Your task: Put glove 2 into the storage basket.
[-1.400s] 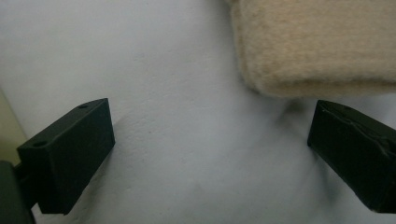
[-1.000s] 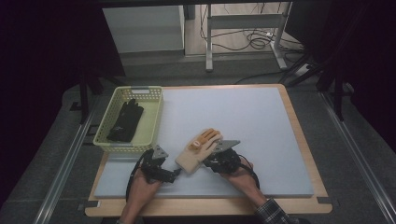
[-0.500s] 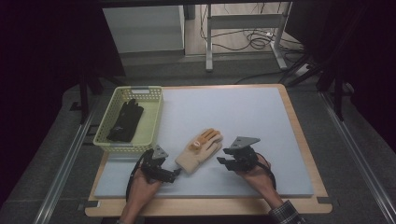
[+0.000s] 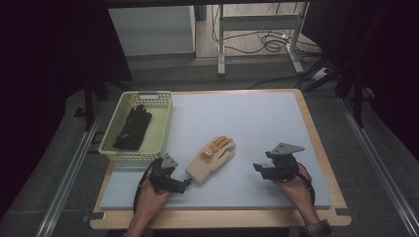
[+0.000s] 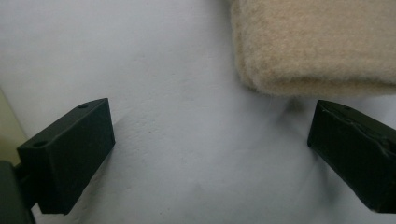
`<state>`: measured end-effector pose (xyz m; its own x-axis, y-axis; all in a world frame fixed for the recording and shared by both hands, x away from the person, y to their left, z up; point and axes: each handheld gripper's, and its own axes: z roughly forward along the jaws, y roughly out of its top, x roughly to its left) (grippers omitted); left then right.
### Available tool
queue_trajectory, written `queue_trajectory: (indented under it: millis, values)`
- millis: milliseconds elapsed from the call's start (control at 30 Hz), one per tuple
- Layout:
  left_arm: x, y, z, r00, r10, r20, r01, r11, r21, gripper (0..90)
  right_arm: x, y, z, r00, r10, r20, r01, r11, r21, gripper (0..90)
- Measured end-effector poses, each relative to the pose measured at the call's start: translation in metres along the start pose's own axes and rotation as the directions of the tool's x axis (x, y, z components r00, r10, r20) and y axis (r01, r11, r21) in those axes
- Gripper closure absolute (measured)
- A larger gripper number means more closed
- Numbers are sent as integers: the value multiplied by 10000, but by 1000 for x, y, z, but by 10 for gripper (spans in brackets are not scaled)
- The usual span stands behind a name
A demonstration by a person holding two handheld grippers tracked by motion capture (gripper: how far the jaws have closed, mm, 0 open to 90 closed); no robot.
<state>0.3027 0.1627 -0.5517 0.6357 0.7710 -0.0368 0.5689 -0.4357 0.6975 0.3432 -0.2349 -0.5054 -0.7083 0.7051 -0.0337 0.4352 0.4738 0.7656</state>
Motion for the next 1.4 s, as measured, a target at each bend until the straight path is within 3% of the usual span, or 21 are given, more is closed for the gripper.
queue_trajectory:
  millis: [133,367,533,933,1033,1100,1233,1400]
  values:
    - [-1,0,0,10000,24,-25,-24,10000,-12,12,-11,-13,-3,9988,354,329,-357,9993,68,237]
    - [0,0,0,10000,-25,13,25,10000,13,13,-20,-28,-1,9944,421,972,-468,9978,473,191]
    - [0,0,0,10000,-57,15,57,10000,42,15,-24,-33,1,9938,625,921,-679,9961,569,176]
    - [1,0,-4,9999,-159,59,158,9998,122,52,-23,-34,2,9937,578,957,-631,9965,541,176]
    - [2,1,-7,9995,-216,221,210,9994,289,72,-23,-34,1,9936,567,978,-623,9966,544,176]
    - [4,2,-14,9961,-556,684,536,9981,312,67,-23,-34,1,9936,564,982,-619,9966,543,176]
    - [-1,11,-22,9953,-295,926,274,9993,236,31,-23,-34,1,9936,552,985,-607,9967,540,176]
    - [-11,35,-23,9939,94,1103,-115,9998,183,19,-23,-34,1,9936,553,983,-608,9967,540,176]
